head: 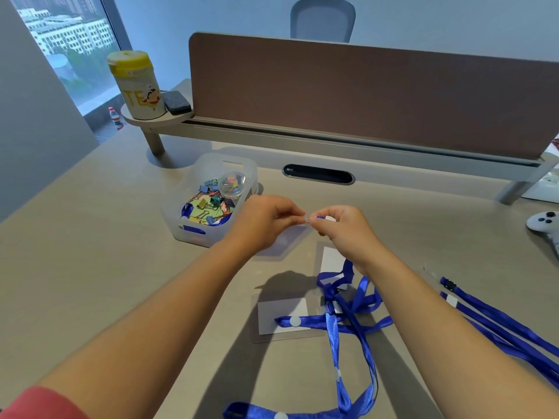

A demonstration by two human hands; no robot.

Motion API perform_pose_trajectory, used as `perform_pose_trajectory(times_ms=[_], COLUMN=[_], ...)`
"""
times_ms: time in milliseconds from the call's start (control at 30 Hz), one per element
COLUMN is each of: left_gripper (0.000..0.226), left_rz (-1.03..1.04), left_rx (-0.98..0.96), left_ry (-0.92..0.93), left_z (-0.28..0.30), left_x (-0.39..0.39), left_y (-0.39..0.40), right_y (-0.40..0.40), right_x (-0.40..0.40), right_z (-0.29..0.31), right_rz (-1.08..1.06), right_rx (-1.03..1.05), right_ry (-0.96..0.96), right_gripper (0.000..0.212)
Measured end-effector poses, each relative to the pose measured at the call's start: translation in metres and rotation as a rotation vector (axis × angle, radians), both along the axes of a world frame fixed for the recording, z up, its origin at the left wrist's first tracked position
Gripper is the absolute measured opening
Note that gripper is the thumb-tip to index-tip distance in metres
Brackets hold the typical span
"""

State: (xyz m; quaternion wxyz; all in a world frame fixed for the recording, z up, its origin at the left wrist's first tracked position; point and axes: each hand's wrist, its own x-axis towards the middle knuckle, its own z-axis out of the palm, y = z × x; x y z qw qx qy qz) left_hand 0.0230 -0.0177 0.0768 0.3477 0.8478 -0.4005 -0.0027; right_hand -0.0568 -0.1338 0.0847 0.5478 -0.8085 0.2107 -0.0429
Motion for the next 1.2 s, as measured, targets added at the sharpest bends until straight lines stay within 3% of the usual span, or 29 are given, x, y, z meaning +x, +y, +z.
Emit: perform_pose_trajectory(times_ms=[267,467,533,600,700,900,1100,1200], left_gripper=[0.021,0.023,0.022,0.021,0.019,0.016,0.020,0.023], left_rz=[-0.027,-0.038,-0.023,0.023,0.098,0.198,0.126,0.086], left_rx=[-0.002,0.055,0.014,-0.059,-0.160,-0.316,-0.406,-0.421], left_ry=[0.130,-0.055,-0.099,-0.090,-0.004,0.309,0.655,0.689], left_z=[0.001,-0.002,-0.003,-0.004,-0.005,-0.006,-0.001,0.000], left_x=[0.001,0.000,-0.001,-0.002,-0.004,0.003,0.008,0.010], left_y=[0.001,0.001,0.001,-0.001,-0.005,-0.012,-0.011,-0.008], right_y=[0.001,0.006,0.007,0.008,0.010,0.016,0.009,0.005], right_x=[0.001,0.006,0.007,0.009,0.013,0.017,0.021,0.025], right_z=[-0.004,-0.006,-0.005,-0.004,-0.002,-0.006,-0.002,0.006], right_rz=[0.019,-0.014,-0.023,-0.041,-0.081,-0.102,-0.119,-0.137], right_rx=[-0.041,0.011,0.067,0.133,0.187,0.125,0.353,0.516], right_ry=[0.017,0.021,0.007,-0.020,-0.075,-0.175,-0.181,-0.172], right_gripper=[0.023,0.015,0.010,0.018,0.028,0.026,0.022,0.023])
